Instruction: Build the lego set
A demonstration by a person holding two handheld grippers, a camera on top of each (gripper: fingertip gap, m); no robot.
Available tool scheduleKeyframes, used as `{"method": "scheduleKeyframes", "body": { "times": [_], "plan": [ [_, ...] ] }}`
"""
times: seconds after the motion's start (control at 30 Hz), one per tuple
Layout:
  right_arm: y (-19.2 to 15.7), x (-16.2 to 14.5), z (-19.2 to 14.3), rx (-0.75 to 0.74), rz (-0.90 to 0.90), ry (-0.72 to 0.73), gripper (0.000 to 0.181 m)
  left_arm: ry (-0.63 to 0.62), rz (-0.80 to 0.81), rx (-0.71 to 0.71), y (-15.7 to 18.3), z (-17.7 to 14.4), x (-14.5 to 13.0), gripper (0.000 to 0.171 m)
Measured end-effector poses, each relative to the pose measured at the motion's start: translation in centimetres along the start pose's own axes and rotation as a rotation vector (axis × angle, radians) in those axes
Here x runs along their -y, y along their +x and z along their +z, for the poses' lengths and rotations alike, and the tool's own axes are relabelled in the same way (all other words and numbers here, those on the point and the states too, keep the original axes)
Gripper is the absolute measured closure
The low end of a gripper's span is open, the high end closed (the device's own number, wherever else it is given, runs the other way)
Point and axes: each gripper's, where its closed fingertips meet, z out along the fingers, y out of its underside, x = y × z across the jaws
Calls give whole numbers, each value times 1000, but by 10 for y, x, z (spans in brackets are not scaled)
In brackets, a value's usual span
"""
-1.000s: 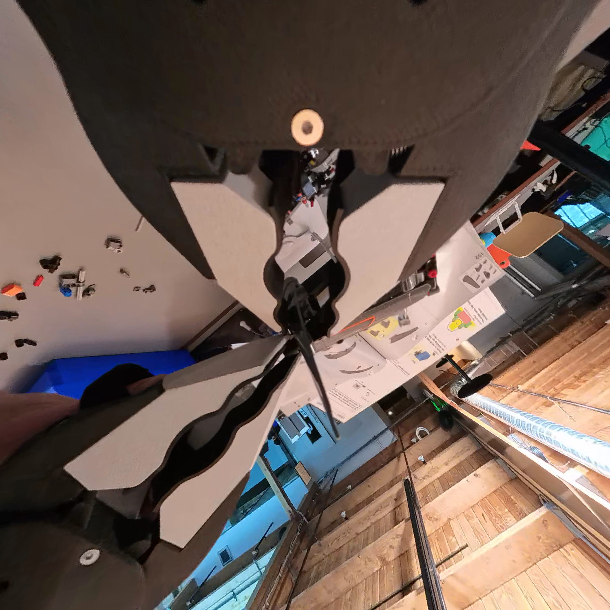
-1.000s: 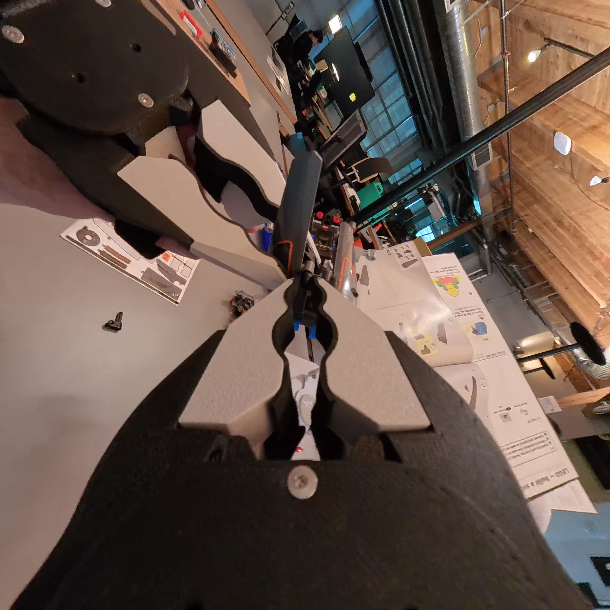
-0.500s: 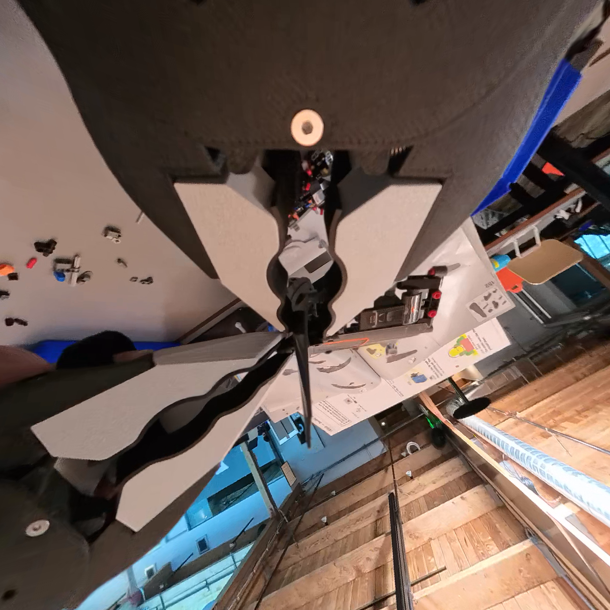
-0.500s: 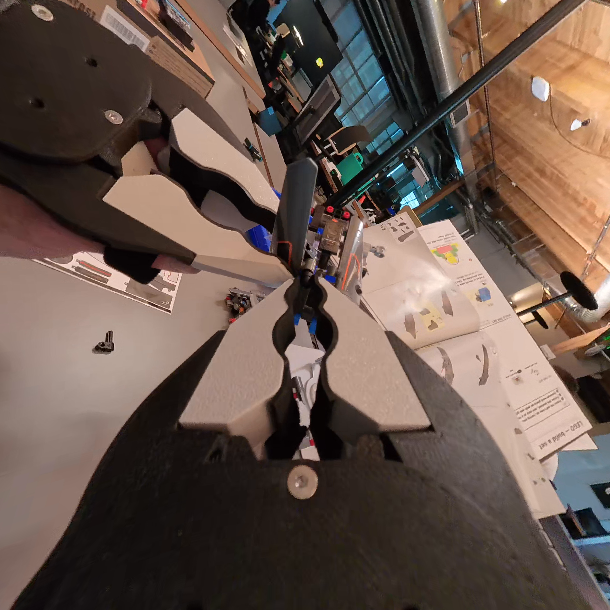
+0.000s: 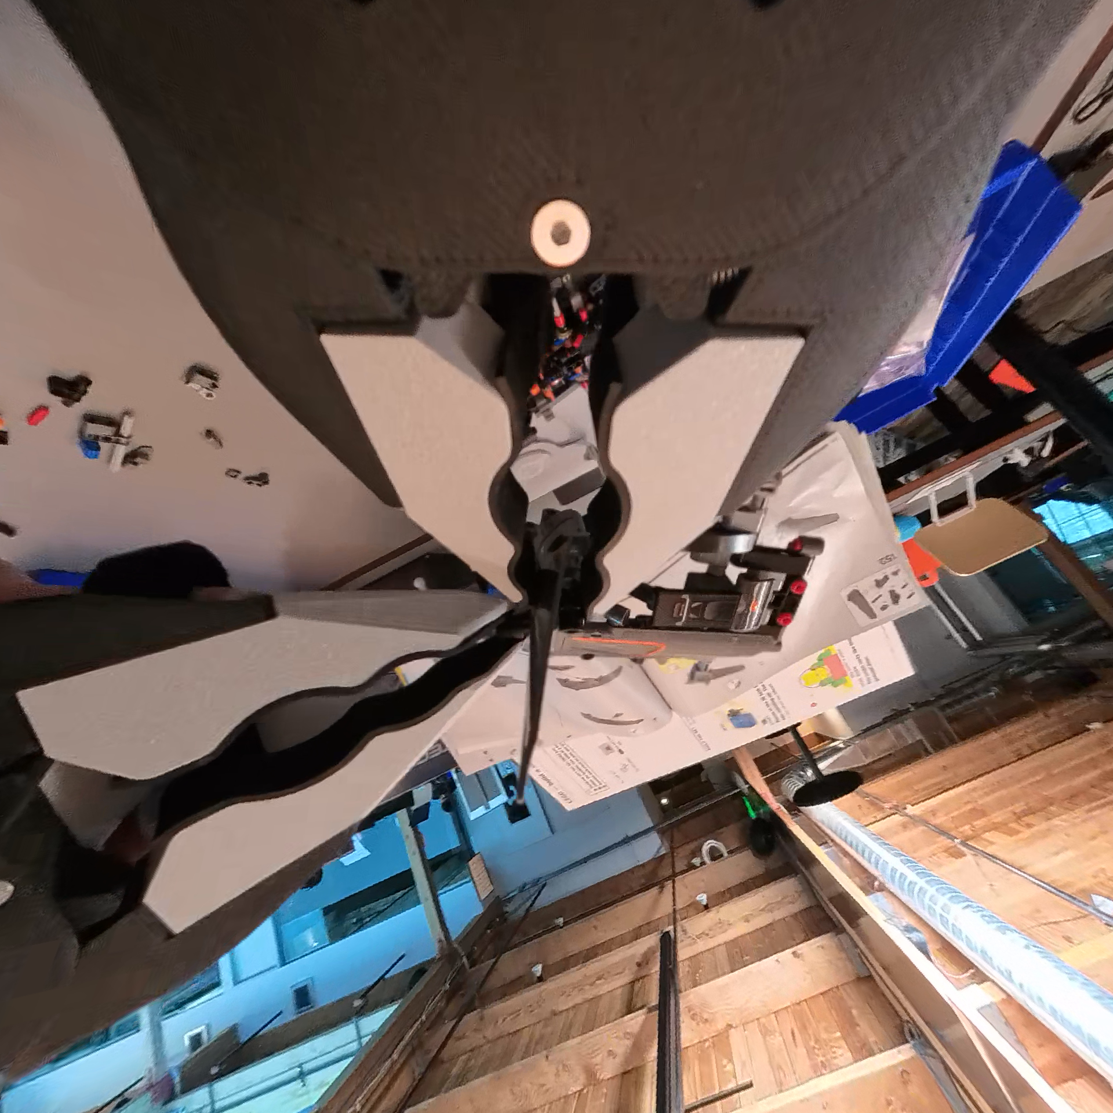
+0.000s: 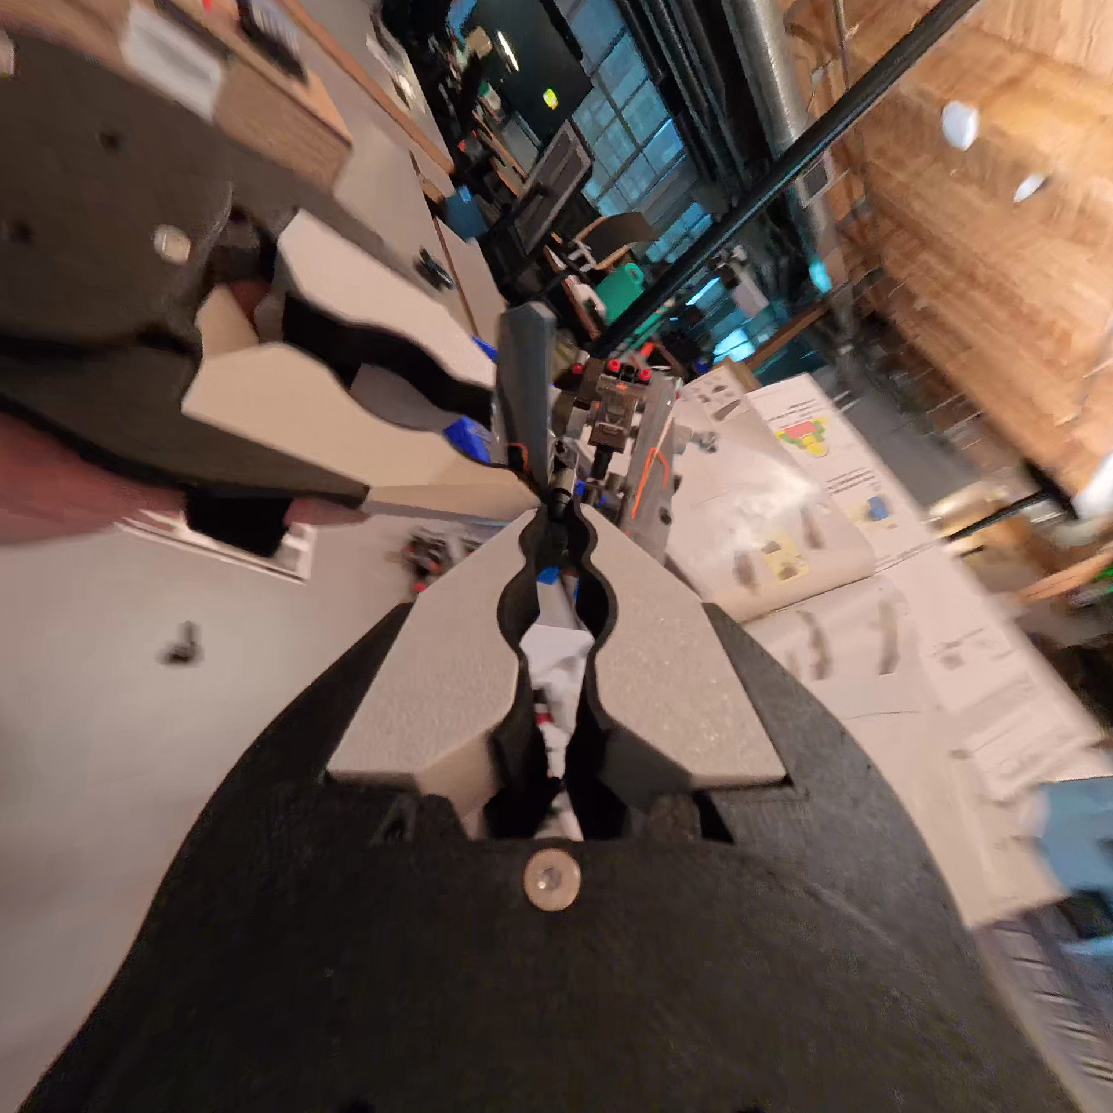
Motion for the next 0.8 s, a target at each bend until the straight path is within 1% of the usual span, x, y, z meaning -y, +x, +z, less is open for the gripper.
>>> {"method": "scheduleKeyframes", "body": {
  "times": [0.03,0.1,0.17,0.2,0.27,0.3,0.37,0.43,0.53,0.57,0.73,0.8],
  "plan": [
    [1,1,0,35,93,17,177,4,17,20,-1,0,1,159],
    [3,0,0,62,193,44,177,-21,78,66,-2,1,3,159],
    [4,1,0,146,381,93,177,-25,130,99,-4,2,5,159],
    [5,1,-1,172,442,110,177,-31,148,108,-3,3,6,159],
    [8,2,-2,205,510,142,177,-29,198,122,-3,4,8,158],
    [9,3,-3,184,455,145,177,-11,220,117,-2,4,11,158],
    [12,2,-3,106,312,108,177,-24,234,111,-2,5,11,157],
    [12,3,-3,81,243,105,177,-31,263,117,-2,5,12,157],
    [8,-1,-2,154,281,80,176,-60,327,102,-2,4,8,157],
    [8,-3,-3,173,290,69,176,-68,350,73,2,5,5,157],
    [6,-16,-4,198,357,-24,176,-72,464,-8,11,11,-3,156],
    [5,-28,-5,192,381,-62,177,-72,457,-42,18,15,-8,156]
  ]
}}
